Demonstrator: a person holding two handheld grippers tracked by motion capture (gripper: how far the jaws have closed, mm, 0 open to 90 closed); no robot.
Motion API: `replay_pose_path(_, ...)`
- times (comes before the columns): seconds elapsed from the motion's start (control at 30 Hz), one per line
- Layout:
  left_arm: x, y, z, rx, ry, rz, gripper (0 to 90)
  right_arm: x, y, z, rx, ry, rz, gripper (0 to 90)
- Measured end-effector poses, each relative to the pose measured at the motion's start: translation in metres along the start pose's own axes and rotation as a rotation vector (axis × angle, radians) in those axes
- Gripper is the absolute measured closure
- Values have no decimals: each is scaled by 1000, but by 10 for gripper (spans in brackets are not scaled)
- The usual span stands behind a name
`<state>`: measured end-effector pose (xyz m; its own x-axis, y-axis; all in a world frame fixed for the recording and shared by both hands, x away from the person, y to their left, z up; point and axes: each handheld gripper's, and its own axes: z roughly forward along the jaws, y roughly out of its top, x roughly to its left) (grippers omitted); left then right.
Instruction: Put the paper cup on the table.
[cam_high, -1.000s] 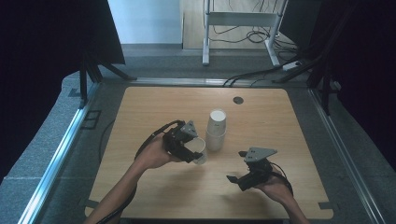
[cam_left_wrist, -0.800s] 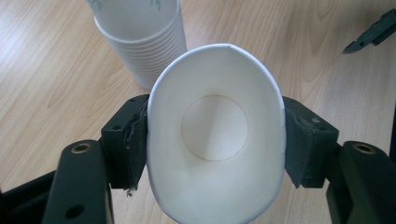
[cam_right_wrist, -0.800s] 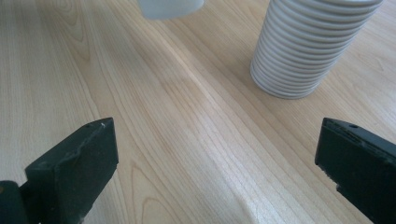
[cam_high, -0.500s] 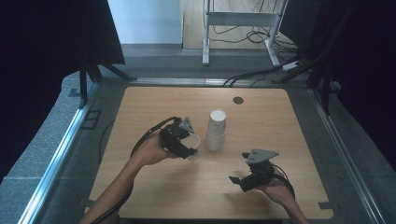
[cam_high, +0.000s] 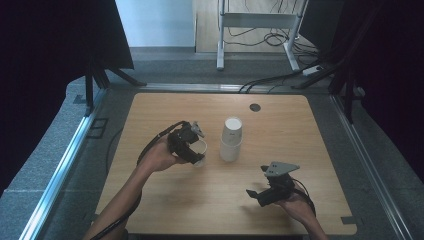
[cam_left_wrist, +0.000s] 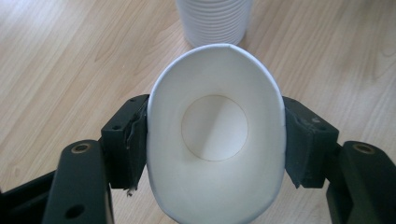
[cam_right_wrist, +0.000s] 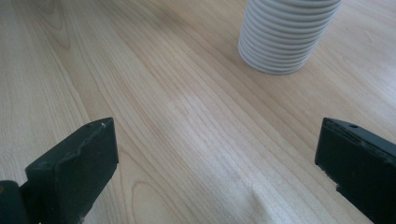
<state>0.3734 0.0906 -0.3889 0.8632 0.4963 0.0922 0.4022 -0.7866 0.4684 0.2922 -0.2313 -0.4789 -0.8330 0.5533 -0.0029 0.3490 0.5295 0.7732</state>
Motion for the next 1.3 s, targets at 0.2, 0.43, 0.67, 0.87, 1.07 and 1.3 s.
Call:
replay_pose_path(0.2,11,0,7,60,23,-22,320,0,-3,1,7,-3,13,1)
replay_pose_path(0.43,22,0,20,119,51,-43,318,-1,-7,4,29,-3,20,13)
replay_pose_path(0.67,29,3,32,146,66,-55,316,-2,-9,6,38,-7,22,22)
replay_pose_path(0.87,34,5,42,161,75,-70,313,-2,-10,7,44,-5,14,29)
replay_pose_path(1.07,37,3,50,164,76,-95,307,-2,-10,7,44,-4,17,31)
replay_pose_path(1.3,38,3,53,151,68,-113,297,-3,-11,7,50,2,13,33)
